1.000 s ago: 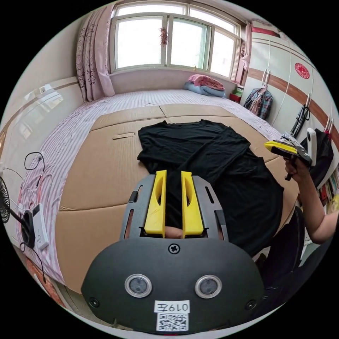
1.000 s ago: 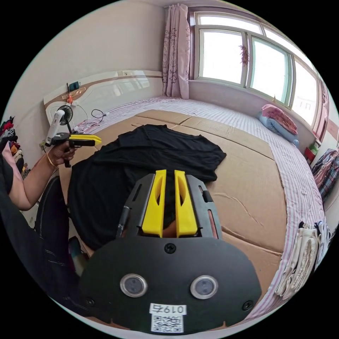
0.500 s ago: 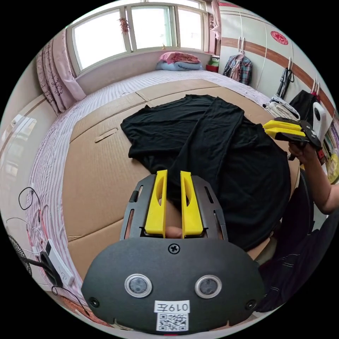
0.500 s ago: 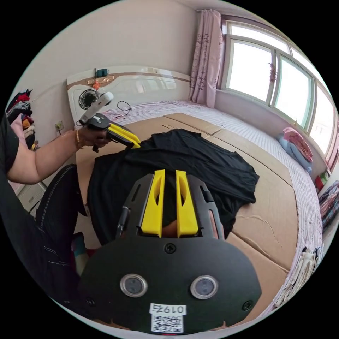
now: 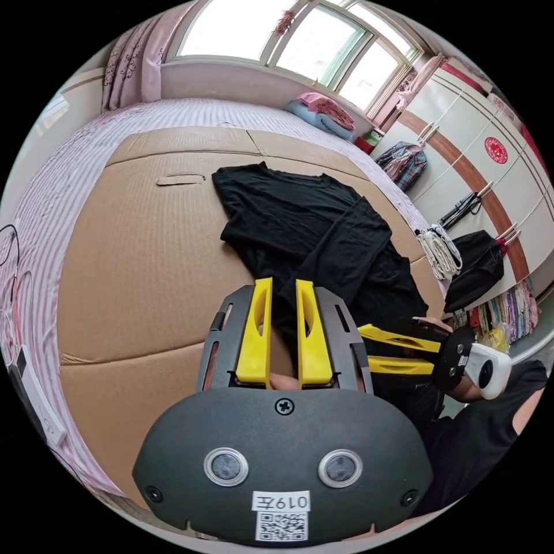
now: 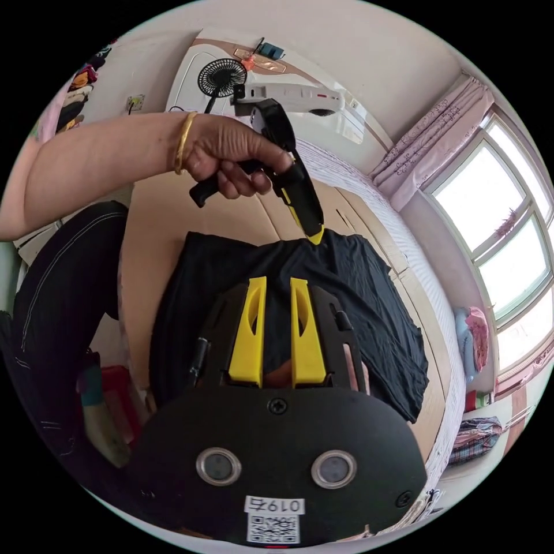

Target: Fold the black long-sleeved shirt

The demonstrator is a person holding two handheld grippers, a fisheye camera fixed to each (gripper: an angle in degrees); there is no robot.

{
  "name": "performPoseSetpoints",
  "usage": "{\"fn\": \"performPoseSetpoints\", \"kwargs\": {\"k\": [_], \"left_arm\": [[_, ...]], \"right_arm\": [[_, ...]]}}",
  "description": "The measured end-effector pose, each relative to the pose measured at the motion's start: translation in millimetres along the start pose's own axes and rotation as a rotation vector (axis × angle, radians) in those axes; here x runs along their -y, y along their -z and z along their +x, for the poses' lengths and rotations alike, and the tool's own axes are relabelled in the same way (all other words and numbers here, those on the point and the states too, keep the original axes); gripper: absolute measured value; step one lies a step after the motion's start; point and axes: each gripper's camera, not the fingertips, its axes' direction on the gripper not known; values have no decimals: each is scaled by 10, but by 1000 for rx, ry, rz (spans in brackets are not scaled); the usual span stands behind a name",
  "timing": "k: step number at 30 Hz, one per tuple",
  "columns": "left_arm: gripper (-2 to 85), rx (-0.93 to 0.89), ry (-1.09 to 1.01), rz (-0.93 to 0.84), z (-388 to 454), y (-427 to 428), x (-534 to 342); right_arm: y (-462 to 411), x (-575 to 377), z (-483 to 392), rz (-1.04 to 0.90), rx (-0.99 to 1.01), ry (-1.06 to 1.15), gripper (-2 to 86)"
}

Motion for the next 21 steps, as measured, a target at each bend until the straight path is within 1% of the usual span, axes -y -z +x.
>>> {"fn": "performPoseSetpoints", "kwargs": {"k": [3, 5, 13, 17, 21], "left_arm": [[55, -65, 1, -30, -183, -34, -17], [56, -78, -2, -44, -262, -56, -30], [27, -56, -3, -66, -523, -115, -75], [19, -75, 4, -43, -645, -102, -102], [14, -118, 37, 22, -788, -26, -161]], "right_arm": [[-273, -31, -69, -15, 13, 5, 62], [-481, -67, -123, -28, 6, 8, 58], [-1002, -157, -213, -27, -20, -13, 2], [-1197, -197, -238, -11, -39, -19, -4], [-1336, -209, -247, 4, -55, -17, -5]]}}
